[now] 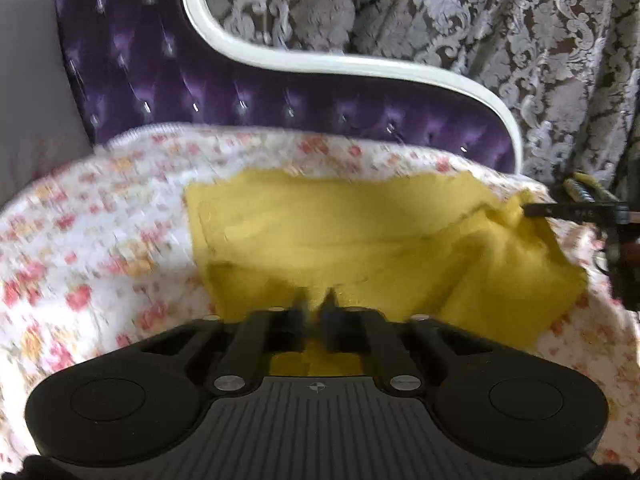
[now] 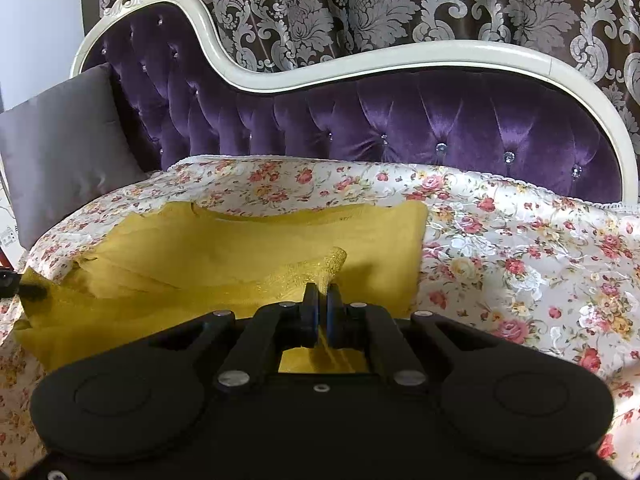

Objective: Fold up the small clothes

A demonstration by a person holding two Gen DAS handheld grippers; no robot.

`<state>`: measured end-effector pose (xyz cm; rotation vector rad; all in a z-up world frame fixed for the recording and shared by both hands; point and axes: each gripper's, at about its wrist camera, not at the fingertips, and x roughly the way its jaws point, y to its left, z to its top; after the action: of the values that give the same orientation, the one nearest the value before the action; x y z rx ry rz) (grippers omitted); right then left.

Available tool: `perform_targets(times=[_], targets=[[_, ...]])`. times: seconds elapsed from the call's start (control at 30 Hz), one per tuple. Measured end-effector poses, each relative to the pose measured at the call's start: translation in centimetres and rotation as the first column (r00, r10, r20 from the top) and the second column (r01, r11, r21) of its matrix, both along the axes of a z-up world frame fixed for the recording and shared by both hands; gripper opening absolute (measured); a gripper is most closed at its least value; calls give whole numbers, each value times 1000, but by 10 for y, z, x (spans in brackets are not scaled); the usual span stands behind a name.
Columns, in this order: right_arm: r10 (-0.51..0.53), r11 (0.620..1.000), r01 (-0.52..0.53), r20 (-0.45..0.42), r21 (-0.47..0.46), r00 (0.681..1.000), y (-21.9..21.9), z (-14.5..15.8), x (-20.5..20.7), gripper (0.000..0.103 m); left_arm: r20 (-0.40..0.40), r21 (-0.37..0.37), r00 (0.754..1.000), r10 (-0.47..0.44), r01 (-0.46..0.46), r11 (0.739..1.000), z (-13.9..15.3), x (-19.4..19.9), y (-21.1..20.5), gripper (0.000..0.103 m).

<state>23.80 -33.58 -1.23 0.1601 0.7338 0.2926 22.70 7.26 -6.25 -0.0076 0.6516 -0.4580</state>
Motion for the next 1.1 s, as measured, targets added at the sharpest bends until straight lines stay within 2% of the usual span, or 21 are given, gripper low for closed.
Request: perform_targets(times=[0.1,0.2,0.27,0.4,0.53,0.7,0.8,0.83,0.87,0.9,0.93,0.97,1.0,1.03,1.1], targets=[[-2,1000,2,17,3,1000,0,7,0,8,35,16,999,-24,23,1000,11,0,-8,4],[-18,1000,17,52,17,998,-6,20,4,8,115,23,993,-16,14,1000,33,6,-6,4],[-26,1000,25,78,7,997,-10,28,14,8,140,-3,990,14,-14,1000,49,22,0,4],[-57,998,59,105,-14,993,-17,33,44,8,189,-8,980,68,-67,998,68,62,5,4],[-80,996,82,58,-42,995,-17,15,81,8,129,-24,985,117,-115,993,57,115,8,4],[-86,993,81,-55,-87,995,-9,-26,116,8,-2,26,983,183,-183,983,9,168,6,5],[-99,988,86,-104,-126,990,-6,-48,123,13,-80,101,981,175,-167,981,-21,183,1,11],[-107,987,92,-110,-129,988,-7,-53,123,13,-116,128,977,180,-165,978,-30,188,2,21],[-116,986,102,-106,-130,987,-8,-55,122,16,-121,144,974,190,-172,974,-34,190,3,24],[-128,985,114,-101,-132,987,-9,-55,120,18,-101,147,974,201,-185,972,-34,188,6,30],[-140,982,126,-96,-138,985,-11,-52,119,29,-88,152,972,218,-203,967,-30,185,10,38],[-157,979,144,-85,-142,984,-12,-48,115,36,-74,153,969,235,-222,963,-25,180,12,42],[-169,978,158,-68,-137,983,-14,-41,110,49,-56,147,970,238,-227,963,-18,174,12,50],[-167,979,159,-55,-124,984,-14,-35,105,54,-30,142,973,229,-223,964,-9,164,11,51],[-154,984,150,-38,-92,987,-15,-21,89,53,34,153,977,211,-214,965,6,142,9,53]])
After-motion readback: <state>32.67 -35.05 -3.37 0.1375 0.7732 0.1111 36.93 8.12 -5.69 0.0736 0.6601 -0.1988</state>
